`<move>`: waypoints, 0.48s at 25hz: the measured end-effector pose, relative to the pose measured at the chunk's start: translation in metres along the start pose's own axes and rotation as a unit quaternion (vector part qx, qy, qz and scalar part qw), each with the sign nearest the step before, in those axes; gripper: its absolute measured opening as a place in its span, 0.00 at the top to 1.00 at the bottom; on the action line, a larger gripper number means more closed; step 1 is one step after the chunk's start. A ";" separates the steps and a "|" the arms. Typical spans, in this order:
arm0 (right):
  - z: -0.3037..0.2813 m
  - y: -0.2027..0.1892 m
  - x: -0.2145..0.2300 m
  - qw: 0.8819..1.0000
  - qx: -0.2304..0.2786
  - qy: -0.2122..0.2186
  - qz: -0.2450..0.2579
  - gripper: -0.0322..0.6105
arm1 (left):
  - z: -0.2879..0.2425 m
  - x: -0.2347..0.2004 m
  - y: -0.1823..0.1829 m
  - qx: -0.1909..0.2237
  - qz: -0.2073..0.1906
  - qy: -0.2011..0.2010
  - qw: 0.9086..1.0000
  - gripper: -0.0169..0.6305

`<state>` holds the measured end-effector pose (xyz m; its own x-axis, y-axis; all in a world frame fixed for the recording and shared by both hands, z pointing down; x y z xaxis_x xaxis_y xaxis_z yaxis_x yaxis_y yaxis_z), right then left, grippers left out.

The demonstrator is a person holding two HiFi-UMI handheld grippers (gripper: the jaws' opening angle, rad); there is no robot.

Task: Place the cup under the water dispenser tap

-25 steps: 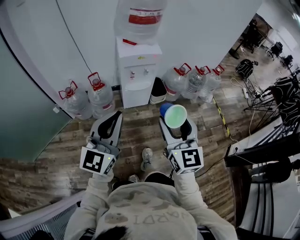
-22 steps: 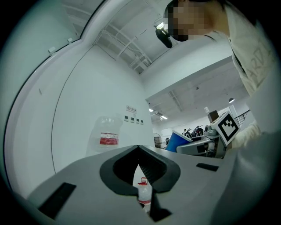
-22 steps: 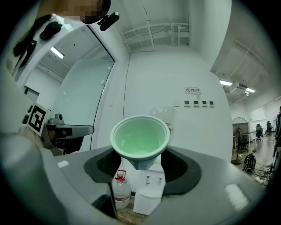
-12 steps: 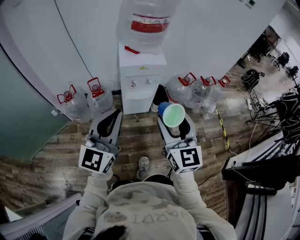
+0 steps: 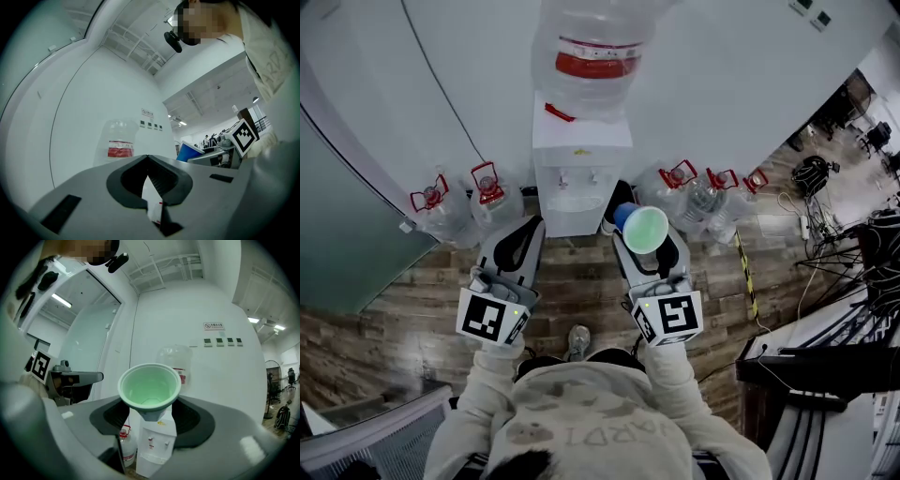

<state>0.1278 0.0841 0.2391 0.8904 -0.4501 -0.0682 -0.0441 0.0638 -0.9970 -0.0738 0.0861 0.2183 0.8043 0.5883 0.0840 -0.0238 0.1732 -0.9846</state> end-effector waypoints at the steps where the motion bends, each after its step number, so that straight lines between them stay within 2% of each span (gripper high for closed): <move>1: -0.003 -0.002 0.005 1.000 0.000 0.003 -0.002 0.50 | -0.006 0.001 -0.001 0.000 -0.001 0.002 1.000 0.97; 12: -0.026 -0.015 0.038 1.000 -0.002 0.029 -0.010 0.50 | -0.040 0.010 -0.009 -0.008 -0.009 0.018 1.000 0.97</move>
<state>0.1508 0.0427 0.2506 0.8635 -0.5020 -0.0491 -0.0279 0.0497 -0.9984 -0.0422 0.0590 0.2219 0.8251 0.5568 0.0957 -0.0006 0.1703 -0.9854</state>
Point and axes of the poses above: the fingertips, and each gripper's own axes: z backward along the fingers, x to its right, y out of its top, the point moved 5 cm from there along z, backward along the fingers
